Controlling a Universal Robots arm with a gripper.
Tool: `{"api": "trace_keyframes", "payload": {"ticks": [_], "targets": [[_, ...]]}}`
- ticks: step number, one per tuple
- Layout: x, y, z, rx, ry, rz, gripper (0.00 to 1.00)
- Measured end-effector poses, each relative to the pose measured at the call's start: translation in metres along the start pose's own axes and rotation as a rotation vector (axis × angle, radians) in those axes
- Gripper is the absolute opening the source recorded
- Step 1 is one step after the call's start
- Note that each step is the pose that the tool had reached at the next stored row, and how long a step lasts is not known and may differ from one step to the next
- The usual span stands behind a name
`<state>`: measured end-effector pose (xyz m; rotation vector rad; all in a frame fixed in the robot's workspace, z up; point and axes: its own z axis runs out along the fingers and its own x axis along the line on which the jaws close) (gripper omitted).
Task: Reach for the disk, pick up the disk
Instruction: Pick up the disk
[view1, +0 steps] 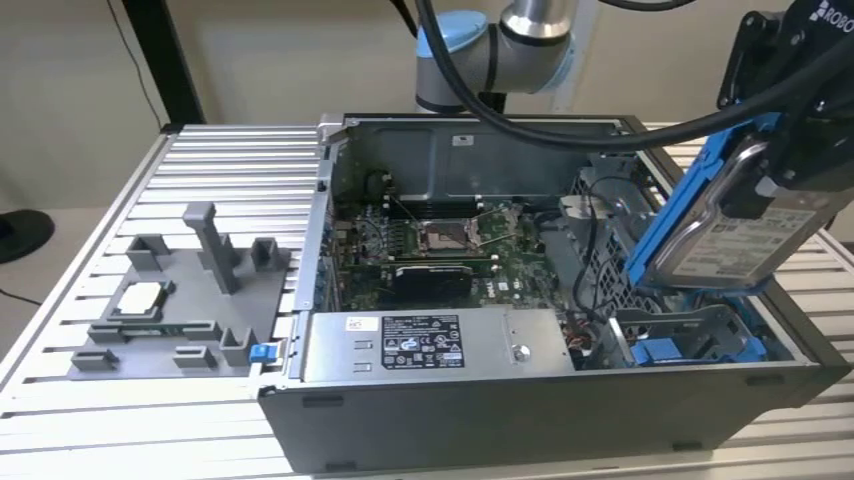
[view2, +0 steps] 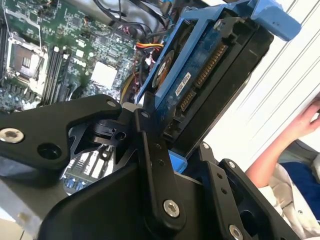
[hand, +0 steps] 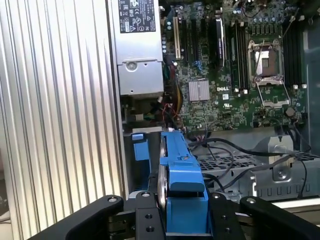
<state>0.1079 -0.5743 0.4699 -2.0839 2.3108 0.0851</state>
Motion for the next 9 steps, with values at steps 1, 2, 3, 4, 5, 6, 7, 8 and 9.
{"api": "trace_keyframes", "payload": {"ticks": [1, 2, 3, 4, 5, 6, 7, 8, 9], "targets": [[0.0004, 0.0003, -0.0001, -0.0004, 0.0002, -0.007, 0.0], [0.0011, 0.0006, 0.0, -0.0008, 0.0003, -0.015, 0.0], [0.0018, 0.001, 0.0, -0.001, 0.0002, -0.017, 0.0], [0.0019, 0.001, 0.0001, -0.001, 0.0002, -0.017, 0.0], [0.0019, 0.001, 0.0001, -0.001, 0.0003, -0.017, 0.0], [0.0019, 0.001, 0.0001, -0.001, 0.0004, -0.017, 0.0], [0.0019, 0.0011, 0.0001, -0.001, 0.0006, -0.017, 0.0], [0.0019, 0.0011, 0.0001, -0.0009, 0.0006, -0.017, 0.0], [0.0019, 0.0011, 0.0001, -0.0009, 0.0007, -0.017, 0.0]]}}
